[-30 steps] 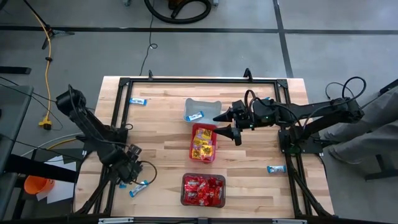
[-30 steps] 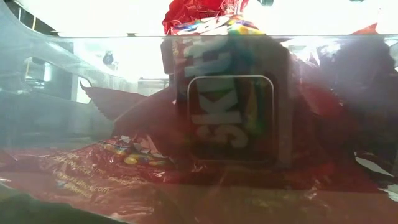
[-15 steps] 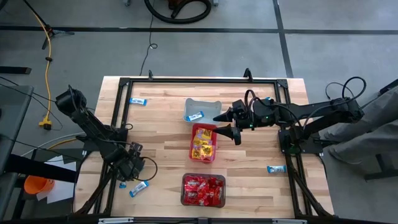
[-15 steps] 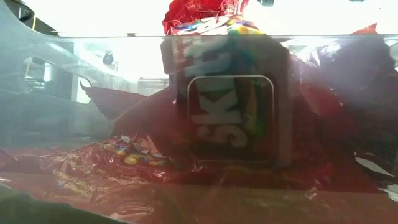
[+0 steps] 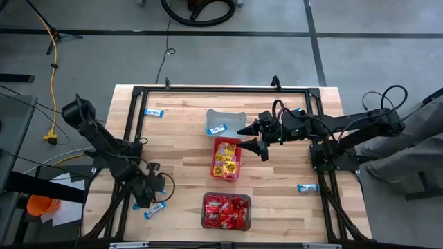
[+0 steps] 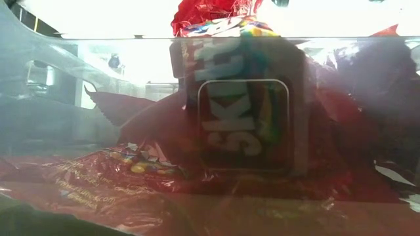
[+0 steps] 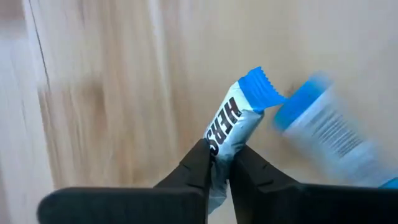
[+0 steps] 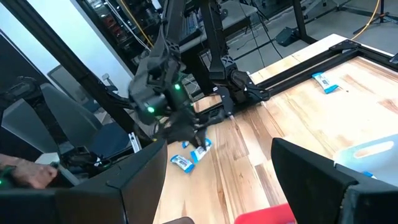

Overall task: Sort candy
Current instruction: Put the white candy into the white bin

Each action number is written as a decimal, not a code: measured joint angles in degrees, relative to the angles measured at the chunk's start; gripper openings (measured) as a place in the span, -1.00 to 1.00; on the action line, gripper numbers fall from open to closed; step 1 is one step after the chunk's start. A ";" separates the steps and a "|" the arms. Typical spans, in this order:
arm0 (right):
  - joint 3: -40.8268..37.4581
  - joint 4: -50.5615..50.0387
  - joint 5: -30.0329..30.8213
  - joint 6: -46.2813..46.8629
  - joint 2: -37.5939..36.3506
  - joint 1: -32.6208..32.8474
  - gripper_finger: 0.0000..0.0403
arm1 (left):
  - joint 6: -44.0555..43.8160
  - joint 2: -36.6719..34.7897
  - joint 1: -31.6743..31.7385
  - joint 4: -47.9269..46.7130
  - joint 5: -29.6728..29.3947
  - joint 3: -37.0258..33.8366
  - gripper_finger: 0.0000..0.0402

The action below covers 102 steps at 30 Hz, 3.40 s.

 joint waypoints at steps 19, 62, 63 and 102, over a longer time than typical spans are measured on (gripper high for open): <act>0.00 2.05 -0.28 -1.78 0.02 0.00 0.40 | 33.60 -14.23 27.32 41.03 -16.84 10.76 -0.98; -0.02 2.84 -2.32 -5.44 0.02 -0.48 0.40 | 36.66 14.75 64.78 40.85 8.00 27.56 -0.92; -0.02 3.06 -2.32 -5.34 0.02 -0.48 0.40 | 35.97 16.28 65.50 40.00 7.98 28.39 -0.87; -0.04 7.14 0.02 -10.96 -3.23 -1.66 0.40 | 28.32 -13.72 46.51 62.71 0.68 8.97 0.23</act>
